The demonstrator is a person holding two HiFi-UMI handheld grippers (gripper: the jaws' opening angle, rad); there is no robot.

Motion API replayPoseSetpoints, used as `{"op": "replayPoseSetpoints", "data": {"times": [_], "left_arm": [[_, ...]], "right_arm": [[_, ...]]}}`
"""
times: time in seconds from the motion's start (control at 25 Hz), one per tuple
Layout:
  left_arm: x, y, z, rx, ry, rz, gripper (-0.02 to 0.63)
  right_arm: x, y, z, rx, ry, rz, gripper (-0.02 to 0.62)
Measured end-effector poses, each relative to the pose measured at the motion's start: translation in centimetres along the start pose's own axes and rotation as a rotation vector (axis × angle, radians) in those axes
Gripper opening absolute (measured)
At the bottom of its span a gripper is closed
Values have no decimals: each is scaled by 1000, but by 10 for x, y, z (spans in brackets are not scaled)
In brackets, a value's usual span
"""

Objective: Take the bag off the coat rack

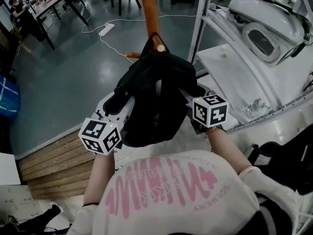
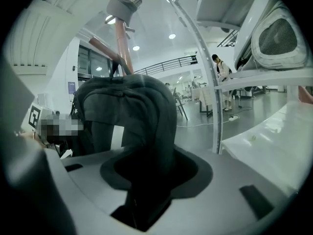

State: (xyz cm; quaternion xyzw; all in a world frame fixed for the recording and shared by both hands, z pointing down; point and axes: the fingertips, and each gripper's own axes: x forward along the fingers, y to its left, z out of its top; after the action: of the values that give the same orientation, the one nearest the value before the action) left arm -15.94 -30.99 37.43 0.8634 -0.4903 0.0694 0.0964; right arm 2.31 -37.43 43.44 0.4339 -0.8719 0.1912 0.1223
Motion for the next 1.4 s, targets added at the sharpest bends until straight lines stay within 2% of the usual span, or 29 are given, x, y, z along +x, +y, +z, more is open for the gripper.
{"op": "replayPoseSetpoints", "data": {"times": [1.12,1.4], "left_arm": [[3,7,5,22,12,58,172],[0,9,9,0,-18,86,169]], "right_arm": [[-8,9,-1,65,26,-56,83],[-11,15,3,57,25,-54,71]]}}
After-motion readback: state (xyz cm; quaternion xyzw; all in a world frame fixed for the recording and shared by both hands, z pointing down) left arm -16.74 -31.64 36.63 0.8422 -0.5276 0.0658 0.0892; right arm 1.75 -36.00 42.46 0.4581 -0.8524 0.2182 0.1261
